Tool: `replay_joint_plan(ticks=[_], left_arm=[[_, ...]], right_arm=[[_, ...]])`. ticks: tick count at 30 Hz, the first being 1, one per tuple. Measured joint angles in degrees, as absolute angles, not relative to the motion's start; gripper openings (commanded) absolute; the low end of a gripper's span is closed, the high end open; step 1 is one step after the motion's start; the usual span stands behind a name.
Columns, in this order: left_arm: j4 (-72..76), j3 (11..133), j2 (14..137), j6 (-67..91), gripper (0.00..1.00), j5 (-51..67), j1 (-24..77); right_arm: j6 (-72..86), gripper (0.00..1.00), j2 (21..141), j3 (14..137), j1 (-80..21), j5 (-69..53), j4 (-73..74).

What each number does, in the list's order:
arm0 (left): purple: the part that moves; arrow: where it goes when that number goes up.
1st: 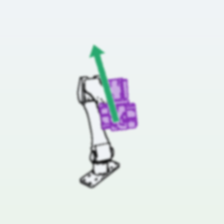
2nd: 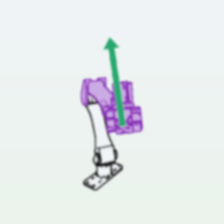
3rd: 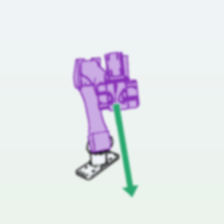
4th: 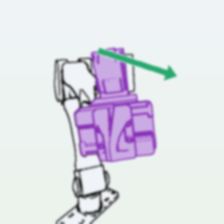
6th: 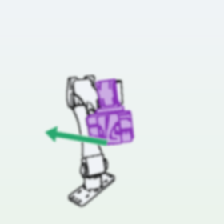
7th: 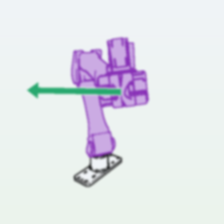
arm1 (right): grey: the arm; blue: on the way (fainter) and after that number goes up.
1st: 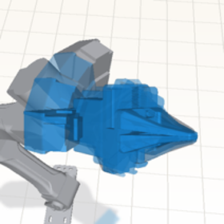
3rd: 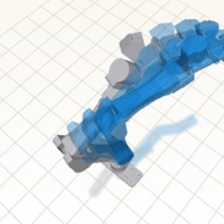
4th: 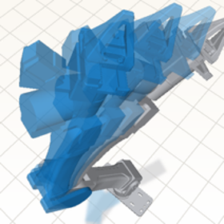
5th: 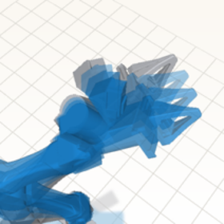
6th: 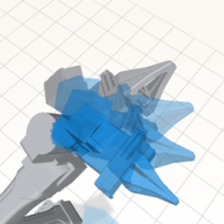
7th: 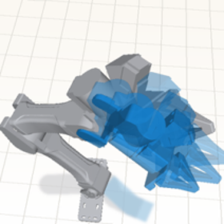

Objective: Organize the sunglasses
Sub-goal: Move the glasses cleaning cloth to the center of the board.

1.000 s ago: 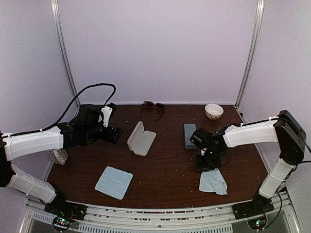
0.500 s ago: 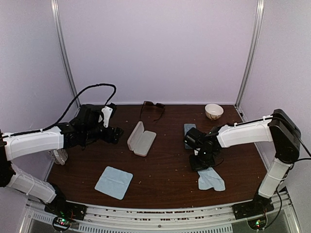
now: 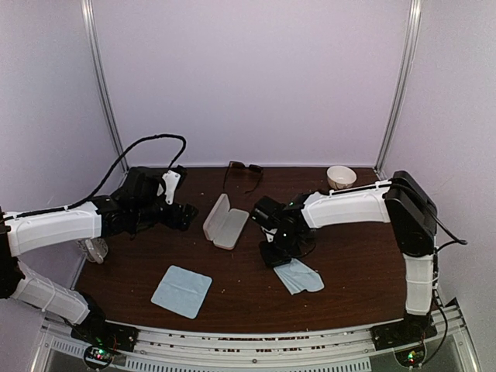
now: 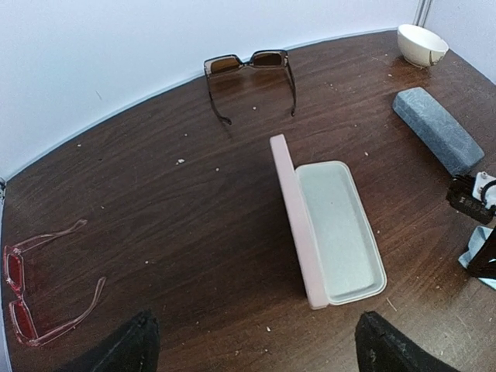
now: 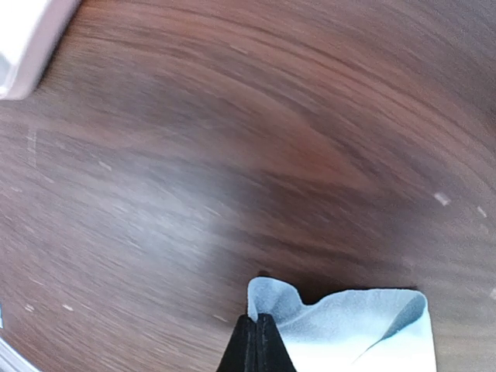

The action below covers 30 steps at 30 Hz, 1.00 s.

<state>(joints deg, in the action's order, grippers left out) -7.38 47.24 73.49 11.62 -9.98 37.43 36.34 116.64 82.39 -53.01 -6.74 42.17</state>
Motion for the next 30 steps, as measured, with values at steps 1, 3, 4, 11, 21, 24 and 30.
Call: replay_joint_plan(ticks=[1,3,4,11,21,24,30], left_arm=[[-7.35,47.20,73.49,11.62,0.91,-9.85,37.43],[-7.40,47.00,73.30,11.62,0.90,-9.50,37.43],[-7.51,46.87,73.14,11.62,0.90,-9.26,37.43],[-8.21,46.37,72.49,11.20,0.89,-7.62,37.56],[-9.91,46.35,71.94,11.22,0.88,-6.83,38.37],[-10.59,46.37,71.94,11.22,0.88,-6.79,38.57],[-10.83,47.33,72.86,11.22,0.88,-6.66,38.83]], right_arm=[[36.21,0.00,117.34,83.48,-53.01,-7.11,42.35],[36.01,0.00,119.33,86.76,-53.06,-7.73,43.22],[35.92,0.00,120.38,88.58,-53.08,-7.94,43.55],[35.68,0.00,126.32,99.61,-53.08,-9.06,45.32],[32.69,0.23,129.69,106.45,-52.42,-9.08,46.83],[30.79,0.28,129.47,105.73,-51.86,-9.08,46.98],[26.87,0.29,124.53,100.82,-50.74,-8.16,47.55]])
